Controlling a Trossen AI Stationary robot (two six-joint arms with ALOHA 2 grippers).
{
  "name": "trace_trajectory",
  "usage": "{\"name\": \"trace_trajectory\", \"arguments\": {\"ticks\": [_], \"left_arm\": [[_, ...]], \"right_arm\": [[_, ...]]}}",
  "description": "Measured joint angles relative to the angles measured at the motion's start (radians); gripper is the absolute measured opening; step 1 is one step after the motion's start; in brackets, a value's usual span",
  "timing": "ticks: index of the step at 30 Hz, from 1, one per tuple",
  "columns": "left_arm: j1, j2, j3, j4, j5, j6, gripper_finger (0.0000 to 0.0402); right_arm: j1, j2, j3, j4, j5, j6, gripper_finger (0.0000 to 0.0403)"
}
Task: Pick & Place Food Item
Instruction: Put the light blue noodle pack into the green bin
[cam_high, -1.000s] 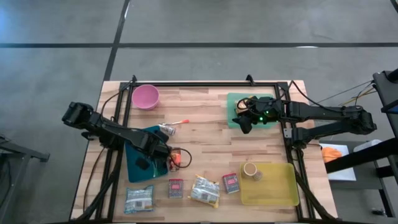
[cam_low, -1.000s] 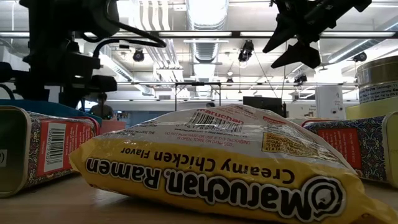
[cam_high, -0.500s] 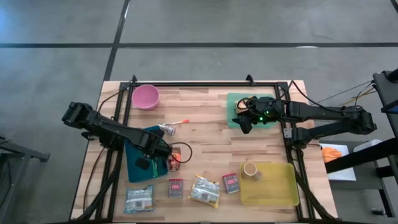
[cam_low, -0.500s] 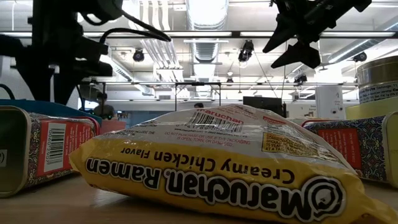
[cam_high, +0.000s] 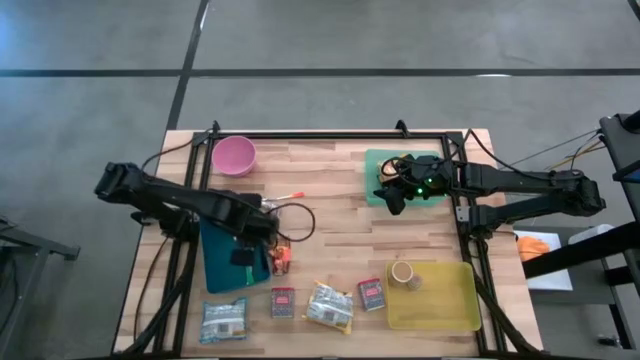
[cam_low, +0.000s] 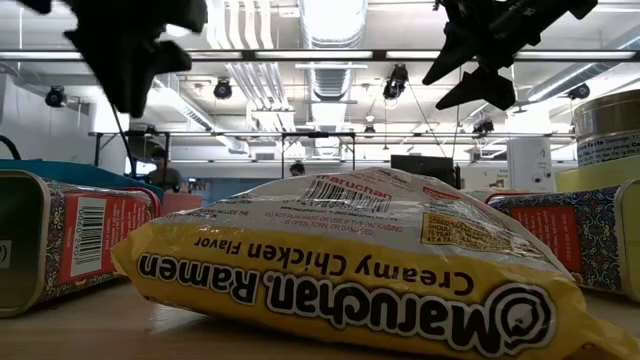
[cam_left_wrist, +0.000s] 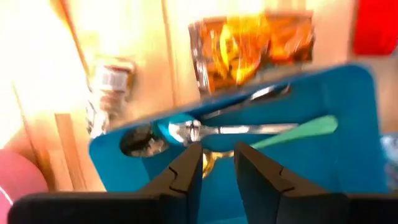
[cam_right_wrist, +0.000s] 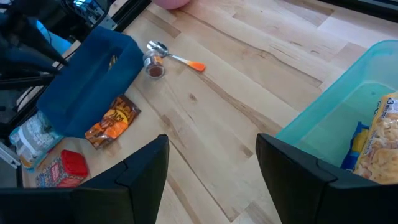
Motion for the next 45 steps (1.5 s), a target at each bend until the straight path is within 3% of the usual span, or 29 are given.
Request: {"name": "trace_trajectory", "arguments": {"ticks": [4,9,14,18,21,24,29,36,45], "left_arm": [[0.026,-0.037,0.02,0.024,0.02,-0.019,0.0126],[0.05,-0.05,0.021,0.029,0.039,-0.056,0.0215],[0.048,-0.049,0.021,0.033,0.232,-0.034,0.0301],[0.03,-0.049,0.021,0.017,0.386,-0.101,0.0322],[0.017,-0.049,0.021,0.005,0.496,-0.249,0.0322],[-0.016,-0.061,0.019,-0.031,0.536,-0.431,0.0318],[-0.139,-0.151,-0.008,-0.03,0.503,-0.75,0.0315],[-0.369,-0.299,-0.103,0.132,0.4,-1.292,0.0315],[-0.575,-0.268,-0.224,0.241,0.484,-1.63,0.0314]], "right_arm": [[0.0,0.0,0.0,0.0,0.0,0.0,0.0237],[0.0,0.0,0.0,0.0,0.0,0.0,0.0237],[0.0,0.0,0.0,0.0,0.0,0.0,0.0237],[0.0,0.0,0.0,0.0,0.0,-0.003,0.0237],[0.0,0.0,0.0,0.0,0.0,-0.004,0.0237],[0.0,0.0,0.0,0.0,0.0,-0.003,0.0237],[0.0,0.0,0.0,0.0,0.0,-0.009,0.0237],[0.0,0.0,0.0,0.001,-0.001,-0.036,0.0237],[0.0,0.0,0.0,0.0,-0.001,-0.064,0.0237]]}}
